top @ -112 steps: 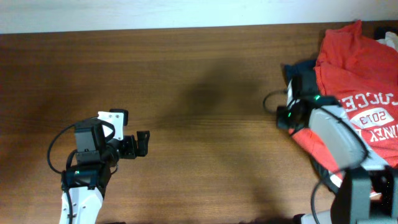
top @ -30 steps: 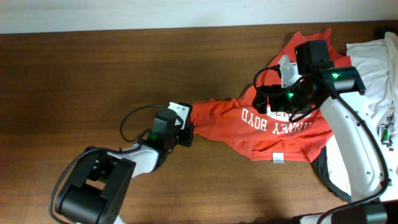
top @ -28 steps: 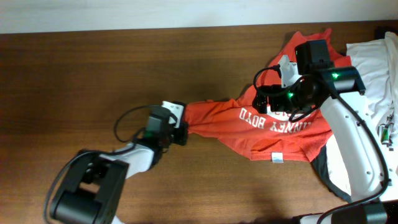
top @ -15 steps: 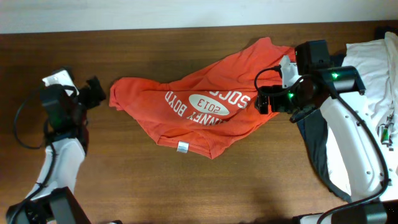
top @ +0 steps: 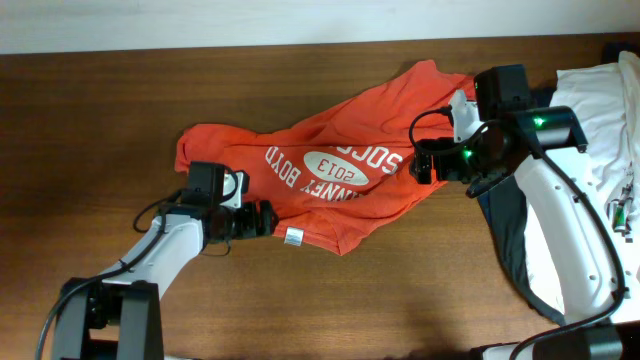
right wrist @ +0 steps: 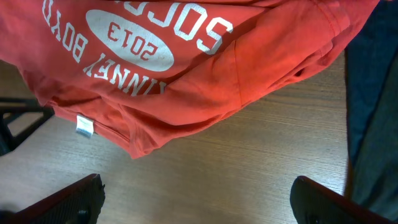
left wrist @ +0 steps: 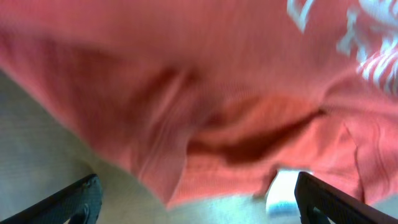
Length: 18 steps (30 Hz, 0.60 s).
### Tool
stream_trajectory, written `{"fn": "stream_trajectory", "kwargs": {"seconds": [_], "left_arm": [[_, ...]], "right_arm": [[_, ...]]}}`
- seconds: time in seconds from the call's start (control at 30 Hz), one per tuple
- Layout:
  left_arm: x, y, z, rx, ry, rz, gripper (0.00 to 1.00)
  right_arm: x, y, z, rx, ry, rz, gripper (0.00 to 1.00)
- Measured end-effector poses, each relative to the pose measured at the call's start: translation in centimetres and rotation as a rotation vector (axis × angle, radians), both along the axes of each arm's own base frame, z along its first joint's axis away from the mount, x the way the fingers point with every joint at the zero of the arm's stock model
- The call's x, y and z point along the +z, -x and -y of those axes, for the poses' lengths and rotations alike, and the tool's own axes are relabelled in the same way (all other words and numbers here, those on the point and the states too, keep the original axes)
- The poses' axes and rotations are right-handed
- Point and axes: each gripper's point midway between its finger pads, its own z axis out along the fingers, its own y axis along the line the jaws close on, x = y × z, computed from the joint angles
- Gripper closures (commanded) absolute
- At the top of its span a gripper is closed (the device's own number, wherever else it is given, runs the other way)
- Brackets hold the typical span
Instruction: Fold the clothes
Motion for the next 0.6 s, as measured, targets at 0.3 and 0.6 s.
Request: {"fn": "stream_trajectory", "kwargs": {"seconds": [0.3,0.6], "left_arm": [[-1.6,-1.6,-1.5,0.109,0.02,-0.027,1.0],[13.9,-11.9,-24.0,0.644,-0.154,0.333,0.01]], "right_arm": [[0.0,0.0,0.1,-0.001,0.003,0.0,0.01],[-0.1,-0.1,0.5,-0.009,0.029,0.002,0.01]]}}
